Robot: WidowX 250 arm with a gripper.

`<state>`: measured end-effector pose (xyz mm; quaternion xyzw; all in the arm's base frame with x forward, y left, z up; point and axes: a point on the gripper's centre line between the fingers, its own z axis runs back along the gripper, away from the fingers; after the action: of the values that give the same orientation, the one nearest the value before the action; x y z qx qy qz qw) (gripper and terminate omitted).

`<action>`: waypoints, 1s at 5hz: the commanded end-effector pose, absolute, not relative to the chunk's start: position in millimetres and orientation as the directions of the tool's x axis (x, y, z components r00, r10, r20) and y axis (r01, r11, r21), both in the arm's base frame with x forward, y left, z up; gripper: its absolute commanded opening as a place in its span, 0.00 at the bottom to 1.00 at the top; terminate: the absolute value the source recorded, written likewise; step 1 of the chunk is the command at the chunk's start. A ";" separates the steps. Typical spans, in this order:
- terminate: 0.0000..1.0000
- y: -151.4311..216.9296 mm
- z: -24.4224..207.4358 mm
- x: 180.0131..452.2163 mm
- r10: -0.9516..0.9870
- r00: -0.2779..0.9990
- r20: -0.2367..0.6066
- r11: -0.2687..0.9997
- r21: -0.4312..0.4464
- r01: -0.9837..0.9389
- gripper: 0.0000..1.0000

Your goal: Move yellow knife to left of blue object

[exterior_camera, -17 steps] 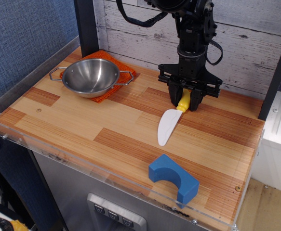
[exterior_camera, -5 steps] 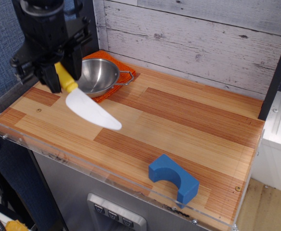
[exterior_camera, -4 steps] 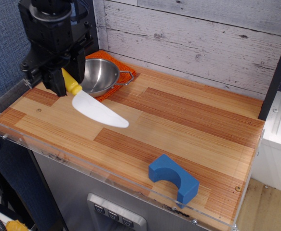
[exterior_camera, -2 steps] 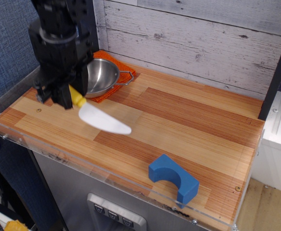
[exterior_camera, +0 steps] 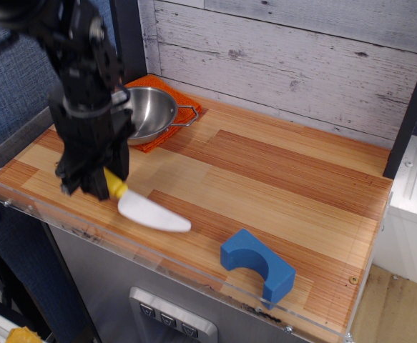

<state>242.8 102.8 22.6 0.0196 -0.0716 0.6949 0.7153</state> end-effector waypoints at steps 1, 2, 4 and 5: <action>0.00 88.5 7.5 251.4 0.994 0.032 0.103 0.044 -0.110 -0.993 0.00; 0.00 85.5 10.7 250.8 0.996 0.049 0.080 0.059 -0.123 -0.991 1.00; 0.00 82.0 19.1 250.7 0.996 0.045 0.077 0.055 -0.132 -0.990 1.00; 0.00 81.9 32.1 253.6 0.996 0.043 0.079 0.055 -0.160 -0.986 1.00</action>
<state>245.9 90.5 20.5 -0.0230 -0.0585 0.6883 0.7227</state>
